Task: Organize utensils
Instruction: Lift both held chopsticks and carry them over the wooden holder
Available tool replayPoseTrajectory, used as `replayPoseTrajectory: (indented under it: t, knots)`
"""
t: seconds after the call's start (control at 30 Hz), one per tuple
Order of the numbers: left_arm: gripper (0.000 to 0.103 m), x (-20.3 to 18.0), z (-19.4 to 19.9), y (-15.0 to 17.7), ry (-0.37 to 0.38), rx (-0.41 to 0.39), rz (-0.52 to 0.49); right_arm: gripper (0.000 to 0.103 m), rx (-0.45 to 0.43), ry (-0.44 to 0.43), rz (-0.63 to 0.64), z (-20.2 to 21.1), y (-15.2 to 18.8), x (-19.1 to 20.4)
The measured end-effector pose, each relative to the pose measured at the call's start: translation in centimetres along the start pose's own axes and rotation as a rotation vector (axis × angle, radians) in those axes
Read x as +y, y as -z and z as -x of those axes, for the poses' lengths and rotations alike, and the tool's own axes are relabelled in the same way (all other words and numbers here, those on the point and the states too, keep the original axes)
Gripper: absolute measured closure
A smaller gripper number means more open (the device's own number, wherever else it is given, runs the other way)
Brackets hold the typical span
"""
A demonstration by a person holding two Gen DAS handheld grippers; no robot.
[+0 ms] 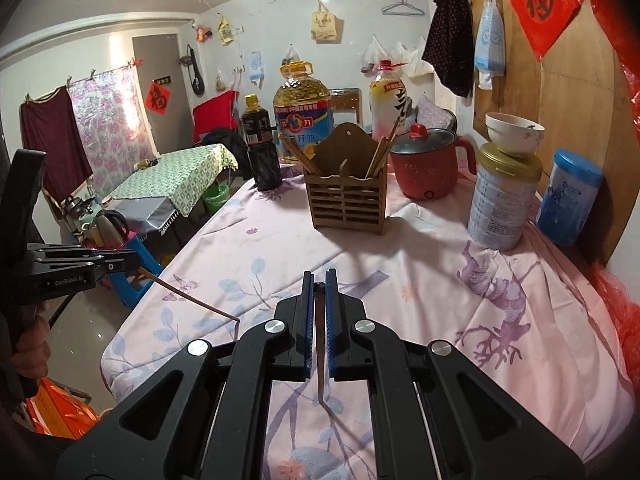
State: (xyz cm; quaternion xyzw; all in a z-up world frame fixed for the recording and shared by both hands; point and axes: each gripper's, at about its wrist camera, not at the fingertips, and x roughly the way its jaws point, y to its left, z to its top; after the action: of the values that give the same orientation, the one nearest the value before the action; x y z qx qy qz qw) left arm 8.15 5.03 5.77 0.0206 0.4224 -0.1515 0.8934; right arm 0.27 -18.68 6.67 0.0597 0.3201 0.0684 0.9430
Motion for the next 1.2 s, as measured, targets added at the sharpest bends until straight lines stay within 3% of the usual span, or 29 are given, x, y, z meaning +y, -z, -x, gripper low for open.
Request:
replayPoseTrajectory:
  t: [0.23,0.6,0.93,1.2]
  knots:
    - [0.097,1.2,0.7,-1.7,0.043,-0.005,-0.023,0.097,-0.038,0.045,-0.032,0.9,-0.8,0.8]
    - [0.097,0.2,1.4,-5.4,0.130,-0.039,-0.155,0.097,-0.086,0.098,-0.075,1.4,-3.4,2.0]
    - [0.097,-1.5,0.5,-11.8,0.127,-0.117,-0.143,0.097,-0.164,0.054,-0.015,-1.3,-9.6,1.0]
    - [0.097,-2.9,-1.0,-19.3,0.108,-0.190,-0.134,0.097,-0.216,-0.005,0.021,-4.9,-16.2,-1.1]
